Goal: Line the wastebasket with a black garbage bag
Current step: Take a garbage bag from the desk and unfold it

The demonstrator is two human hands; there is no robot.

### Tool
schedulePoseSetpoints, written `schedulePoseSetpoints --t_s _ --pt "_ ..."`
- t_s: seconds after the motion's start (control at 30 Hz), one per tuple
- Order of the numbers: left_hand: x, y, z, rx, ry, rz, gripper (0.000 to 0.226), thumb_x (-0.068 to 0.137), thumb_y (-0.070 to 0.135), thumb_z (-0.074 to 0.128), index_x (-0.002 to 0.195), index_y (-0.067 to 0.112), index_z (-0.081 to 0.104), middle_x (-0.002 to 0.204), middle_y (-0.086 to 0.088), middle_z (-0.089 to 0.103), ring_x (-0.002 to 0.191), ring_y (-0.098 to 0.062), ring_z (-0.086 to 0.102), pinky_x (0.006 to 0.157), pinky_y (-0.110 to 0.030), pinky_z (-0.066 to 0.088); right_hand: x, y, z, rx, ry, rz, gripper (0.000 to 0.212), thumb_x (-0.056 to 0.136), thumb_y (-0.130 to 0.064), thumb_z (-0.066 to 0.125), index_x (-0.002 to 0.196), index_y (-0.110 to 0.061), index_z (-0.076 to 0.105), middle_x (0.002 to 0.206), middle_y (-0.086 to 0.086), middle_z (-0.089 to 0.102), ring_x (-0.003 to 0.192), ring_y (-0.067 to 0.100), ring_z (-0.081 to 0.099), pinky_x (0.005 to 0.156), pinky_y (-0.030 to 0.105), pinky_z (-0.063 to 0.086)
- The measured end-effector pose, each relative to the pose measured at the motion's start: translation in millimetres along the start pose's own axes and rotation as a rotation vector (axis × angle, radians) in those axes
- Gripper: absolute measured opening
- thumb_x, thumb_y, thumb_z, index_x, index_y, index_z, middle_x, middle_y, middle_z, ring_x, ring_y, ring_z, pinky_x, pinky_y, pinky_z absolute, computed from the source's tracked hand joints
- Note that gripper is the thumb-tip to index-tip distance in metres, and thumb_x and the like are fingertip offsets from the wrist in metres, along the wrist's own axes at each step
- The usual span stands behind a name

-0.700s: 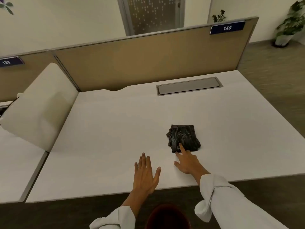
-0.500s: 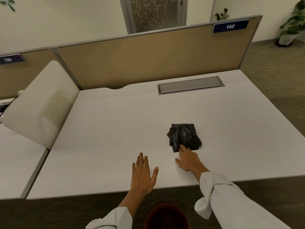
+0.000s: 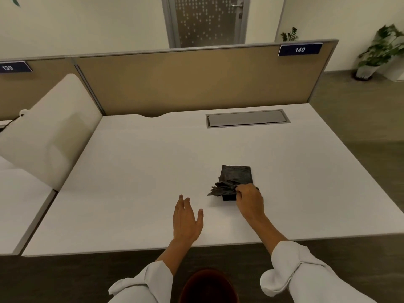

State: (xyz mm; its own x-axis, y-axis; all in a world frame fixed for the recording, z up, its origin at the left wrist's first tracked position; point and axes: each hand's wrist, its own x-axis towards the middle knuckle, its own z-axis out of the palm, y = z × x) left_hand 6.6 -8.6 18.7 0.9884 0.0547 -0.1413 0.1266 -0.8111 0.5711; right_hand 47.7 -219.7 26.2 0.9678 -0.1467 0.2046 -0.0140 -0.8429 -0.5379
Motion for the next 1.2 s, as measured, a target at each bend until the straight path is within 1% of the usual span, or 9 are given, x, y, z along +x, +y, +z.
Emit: schedulePoseSetpoints --t_s 0.23,0.33,0.43,0.5,0.7,0.9,1.0,1.07,1.2 --pt "-14 6 -6 -0.326 0.045 0.093 0.065 0.086 0.027 0.071 0.141 0.014 0.038 0.149 -0.008 0.041 0.137 -0.024 0.038 0.109 -0.031 0.033 -22 -19 -35 0.153 0.01 -0.058 0.011 0.087 -0.014 0.072 0.097 -0.019 0.074 0.094 0.005 0.067 0.08 0.014 0.06 0.068 0.019 0.048" --pt "-26 6 -14 -0.467 0.032 0.119 0.065 0.082 0.027 0.076 0.137 0.022 0.041 0.134 0.004 0.05 0.118 -0.014 0.052 0.096 -0.033 0.05 -38 -27 -48 0.249 -0.001 -0.036 0.015 0.087 -0.017 0.072 0.097 -0.027 0.07 0.097 -0.002 0.064 0.086 0.007 0.061 0.075 0.016 0.05" --pt "-39 8 -24 -0.616 0.005 0.101 0.064 0.086 0.016 0.072 0.14 0.027 0.039 0.125 0.008 0.054 0.107 -0.013 0.061 0.076 -0.023 0.056 -56 -36 -58 0.371 -0.023 0.007 0.024 0.087 -0.016 0.072 0.093 -0.038 0.066 0.095 -0.014 0.066 0.09 -0.003 0.062 0.073 0.012 0.045" --pt "-47 9 -33 -0.695 -0.029 0.076 0.06 0.087 0.006 0.068 0.138 0.027 0.043 0.121 0.008 0.057 0.104 -0.013 0.063 0.077 -0.024 0.059 -67 -41 -62 0.437 -0.02 0.034 0.029 0.087 -0.015 0.072 0.09 -0.042 0.065 0.092 -0.021 0.067 0.091 -0.005 0.062 0.07 0.014 0.048" --pt "-73 9 -54 -0.835 -0.092 0.031 0.026 0.084 0.004 0.071 0.093 0.029 0.075 0.093 0.002 0.078 0.092 -0.013 0.072 0.08 -0.033 0.06 -96 -46 -64 0.558 -0.013 0.136 0.029 0.088 -0.013 0.072 0.089 -0.042 0.066 0.091 -0.017 0.071 0.091 -0.005 0.064 0.064 0.01 0.051" --pt "-95 8 -66 -0.877 -0.151 -0.03 0.01 0.085 0.011 0.072 0.076 0.014 0.076 0.072 -0.015 0.073 0.062 -0.029 0.062 0.063 -0.041 0.054 -124 -50 -59 0.601 -0.111 0.197 0.026 0.089 -0.019 0.071 0.087 -0.044 0.067 0.087 -0.02 0.072 0.089 -0.009 0.065 0.067 0.007 0.049" --pt "-109 12 -69 -0.922 -0.172 -0.057 0.014 0.083 0.023 0.075 0.076 0.011 0.074 0.076 -0.014 0.075 0.073 -0.027 0.069 0.065 -0.038 0.055 -135 -53 -59 0.6 -0.222 0.208 0.02 0.094 -0.027 0.063 0.088 -0.044 0.071 0.087 -0.028 0.073 0.092 -0.01 0.065 0.078 0.009 0.05" --pt "-117 14 -69 -0.949 -0.191 -0.08 0.019 0.081 0.03 0.076 0.078 0.012 0.076 0.082 -0.014 0.076 0.083 -0.031 0.072 0.074 -0.045 0.057 -142 -54 -60 0.592 -0.333 0.249 0.021 0.097 -0.043 0.052 0.089 -0.043 0.072 0.088 -0.028 0.072 0.091 -0.013 0.064 0.082 0.013 0.05" --pt "-131 16 -69 -1.004 -0.246 -0.132 0.025 0.079 0.039 0.075 0.084 0.014 0.078 0.089 -0.013 0.078 0.09 -0.029 0.074 0.087 -0.047 0.056 -156 -55 -64 0.54 -0.553 0.261 0.052 0.091 -0.069 0.03 0.105 -0.041 0.071 0.095 -0.031 0.065 0.087 -0.018 0.058 0.083 0.013 0.042"
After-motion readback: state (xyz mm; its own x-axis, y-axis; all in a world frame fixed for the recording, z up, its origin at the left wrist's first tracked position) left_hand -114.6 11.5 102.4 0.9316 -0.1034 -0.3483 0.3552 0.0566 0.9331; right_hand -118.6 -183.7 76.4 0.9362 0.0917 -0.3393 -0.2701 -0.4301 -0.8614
